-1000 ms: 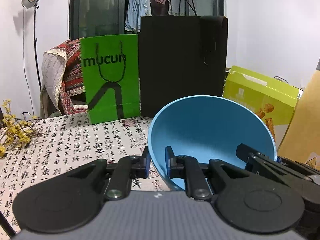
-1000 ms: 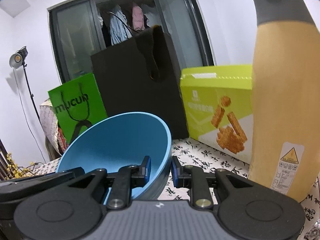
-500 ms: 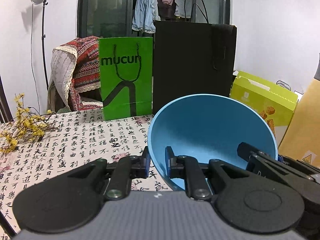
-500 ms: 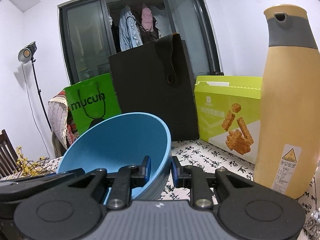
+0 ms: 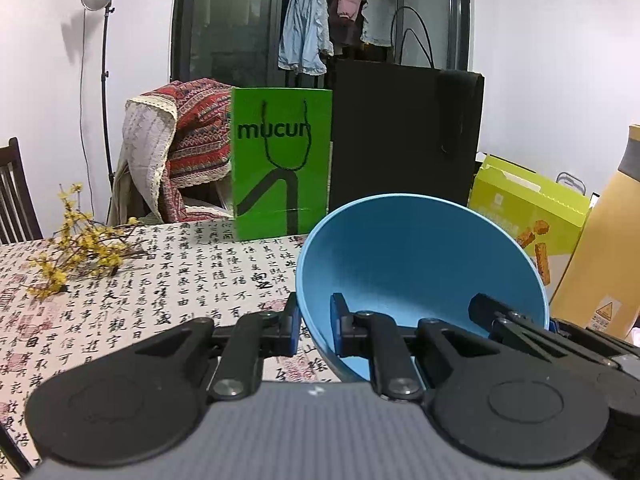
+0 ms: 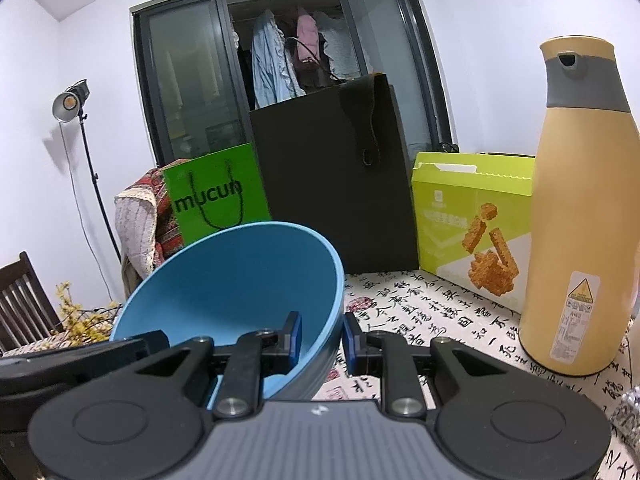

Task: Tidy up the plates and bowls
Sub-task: 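Carry the held blue bowl with both grippers toward the lilac vase and pink suitcase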

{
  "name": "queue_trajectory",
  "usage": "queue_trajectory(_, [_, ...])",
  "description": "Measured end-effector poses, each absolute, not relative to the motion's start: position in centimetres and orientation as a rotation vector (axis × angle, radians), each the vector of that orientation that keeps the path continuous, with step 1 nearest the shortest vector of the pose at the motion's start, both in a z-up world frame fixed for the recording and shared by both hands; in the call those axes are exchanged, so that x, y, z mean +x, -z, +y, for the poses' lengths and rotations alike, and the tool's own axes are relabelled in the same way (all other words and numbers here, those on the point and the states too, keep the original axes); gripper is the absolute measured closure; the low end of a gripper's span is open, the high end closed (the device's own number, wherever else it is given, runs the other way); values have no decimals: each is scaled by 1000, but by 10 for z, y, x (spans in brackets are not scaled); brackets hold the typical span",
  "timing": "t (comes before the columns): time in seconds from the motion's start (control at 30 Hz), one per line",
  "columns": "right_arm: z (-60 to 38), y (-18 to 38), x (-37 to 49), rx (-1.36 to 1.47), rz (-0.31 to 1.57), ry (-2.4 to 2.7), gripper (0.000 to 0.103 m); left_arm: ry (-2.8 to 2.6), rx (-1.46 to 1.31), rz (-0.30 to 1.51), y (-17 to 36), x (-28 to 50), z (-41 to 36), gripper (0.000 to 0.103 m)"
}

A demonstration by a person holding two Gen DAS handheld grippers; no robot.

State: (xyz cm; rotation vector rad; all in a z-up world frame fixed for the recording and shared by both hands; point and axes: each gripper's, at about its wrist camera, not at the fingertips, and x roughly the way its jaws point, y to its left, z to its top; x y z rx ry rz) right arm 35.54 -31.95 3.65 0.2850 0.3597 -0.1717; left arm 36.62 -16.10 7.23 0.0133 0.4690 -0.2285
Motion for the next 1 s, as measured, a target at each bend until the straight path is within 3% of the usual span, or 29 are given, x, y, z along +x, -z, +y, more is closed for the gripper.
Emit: queue_trajectory(1.0, [-249,-46,307,247,368,101,82,167,-28,464,-75,310,-91,88])
